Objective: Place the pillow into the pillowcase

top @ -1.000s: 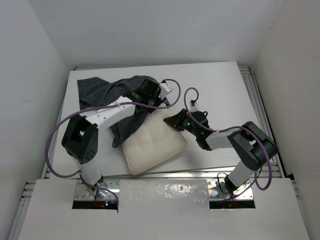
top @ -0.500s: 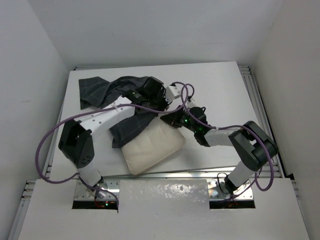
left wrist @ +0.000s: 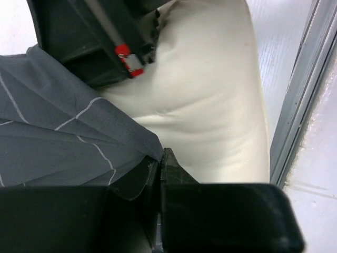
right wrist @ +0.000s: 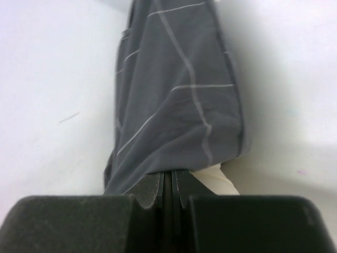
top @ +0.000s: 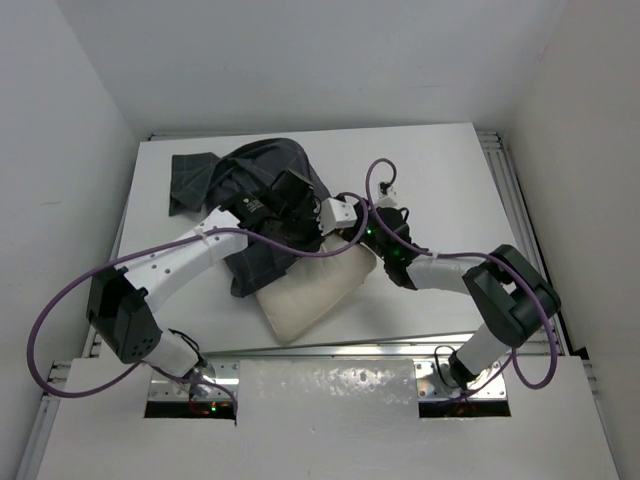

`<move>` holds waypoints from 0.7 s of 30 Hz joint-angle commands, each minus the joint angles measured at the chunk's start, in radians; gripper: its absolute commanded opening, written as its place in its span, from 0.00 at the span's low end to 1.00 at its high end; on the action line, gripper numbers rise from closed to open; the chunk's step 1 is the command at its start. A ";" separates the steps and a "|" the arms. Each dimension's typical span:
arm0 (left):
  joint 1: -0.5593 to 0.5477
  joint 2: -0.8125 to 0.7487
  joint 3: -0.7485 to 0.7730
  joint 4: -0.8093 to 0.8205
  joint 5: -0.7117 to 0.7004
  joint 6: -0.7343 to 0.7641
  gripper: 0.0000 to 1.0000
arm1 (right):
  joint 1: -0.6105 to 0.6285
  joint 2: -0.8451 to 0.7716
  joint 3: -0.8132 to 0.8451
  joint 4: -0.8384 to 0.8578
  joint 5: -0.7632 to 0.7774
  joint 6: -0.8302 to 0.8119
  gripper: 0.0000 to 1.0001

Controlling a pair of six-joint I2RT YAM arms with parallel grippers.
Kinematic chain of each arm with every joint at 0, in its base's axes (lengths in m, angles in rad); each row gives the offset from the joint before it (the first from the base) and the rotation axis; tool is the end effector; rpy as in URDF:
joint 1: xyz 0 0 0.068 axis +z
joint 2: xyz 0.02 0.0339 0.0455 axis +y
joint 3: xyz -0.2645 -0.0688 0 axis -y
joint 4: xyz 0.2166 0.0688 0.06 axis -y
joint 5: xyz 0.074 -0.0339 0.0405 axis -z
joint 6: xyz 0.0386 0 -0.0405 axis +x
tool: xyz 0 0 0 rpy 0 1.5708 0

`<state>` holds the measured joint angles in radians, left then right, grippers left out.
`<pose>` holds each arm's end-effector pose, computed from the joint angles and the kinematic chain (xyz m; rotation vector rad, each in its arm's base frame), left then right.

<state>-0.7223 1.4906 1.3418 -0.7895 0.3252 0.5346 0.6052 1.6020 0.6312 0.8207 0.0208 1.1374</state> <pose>0.2074 -0.1992 0.3152 1.5787 1.9439 -0.4851 0.2565 0.1765 0.2161 0.5147 1.8239 1.2345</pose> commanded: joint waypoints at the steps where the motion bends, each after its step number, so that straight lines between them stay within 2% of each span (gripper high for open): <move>1: -0.046 -0.027 -0.039 -0.039 0.107 0.010 0.00 | -0.018 0.016 0.047 0.121 0.238 0.098 0.00; 2: -0.046 -0.029 -0.070 -0.027 0.047 0.013 0.01 | -0.016 0.036 0.061 0.060 0.182 0.060 0.02; 3: -0.045 -0.032 -0.088 -0.018 0.000 0.007 0.07 | -0.016 0.042 0.111 0.002 0.133 0.018 0.09; 4: -0.036 -0.045 -0.107 -0.001 -0.091 0.001 0.28 | -0.016 0.038 0.143 -0.169 0.093 -0.023 0.35; 5: -0.020 -0.059 -0.131 -0.002 -0.113 -0.008 0.45 | -0.016 0.030 0.172 -0.260 0.061 -0.107 0.48; 6: 0.022 -0.076 -0.139 -0.005 -0.120 -0.015 0.56 | -0.018 0.021 0.209 -0.346 0.000 -0.148 0.55; 7: 0.049 -0.116 -0.144 -0.019 -0.112 -0.019 0.74 | -0.016 0.006 0.208 -0.450 -0.015 -0.183 0.63; 8: 0.070 -0.139 -0.150 -0.025 -0.112 -0.019 0.86 | -0.016 -0.038 0.199 -0.484 -0.018 -0.217 0.65; 10: 0.099 -0.197 -0.158 -0.052 -0.179 -0.013 1.00 | -0.024 -0.104 0.180 -0.607 -0.072 -0.318 0.70; 12: 0.100 -0.228 -0.196 -0.076 -0.242 0.005 1.00 | -0.024 -0.128 0.212 -0.717 -0.097 -0.427 0.71; 13: 0.100 -0.259 -0.255 -0.089 -0.312 0.016 0.99 | -0.024 -0.140 0.222 -0.811 -0.117 -0.486 0.65; 14: 0.101 -0.274 -0.295 -0.097 -0.342 0.030 0.97 | -0.025 -0.146 0.231 -0.851 -0.116 -0.510 0.53; 15: 0.109 -0.306 -0.334 -0.114 -0.386 0.050 0.89 | -0.027 -0.152 0.231 -0.880 -0.107 -0.527 0.35; 16: 0.119 -0.325 -0.373 -0.117 -0.399 0.079 0.79 | -0.031 -0.155 0.226 -0.905 -0.085 -0.536 0.16; 17: 0.133 -0.345 -0.444 -0.117 -0.408 0.090 0.65 | -0.050 -0.157 0.222 -0.907 -0.081 -0.539 0.00; 18: 0.164 -0.364 -0.473 -0.117 -0.416 0.103 0.39 | -0.064 -0.151 0.220 -0.902 -0.090 -0.542 0.00; 19: 0.172 -0.400 -0.507 -0.108 -0.440 0.125 0.35 | -0.077 -0.145 0.223 -0.887 -0.129 -0.545 0.02; 20: 0.179 -0.415 -0.567 -0.100 -0.455 0.134 0.34 | -0.094 -0.131 0.235 -0.884 -0.148 -0.545 0.12; 21: 0.184 -0.434 -0.595 -0.077 -0.495 0.145 0.42 | -0.122 -0.104 0.243 -0.862 -0.168 -0.553 0.26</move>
<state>-0.5678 1.1038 0.8162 -0.8707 -0.0547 0.6212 0.5373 1.4681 0.8356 -0.0074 -0.0895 0.6594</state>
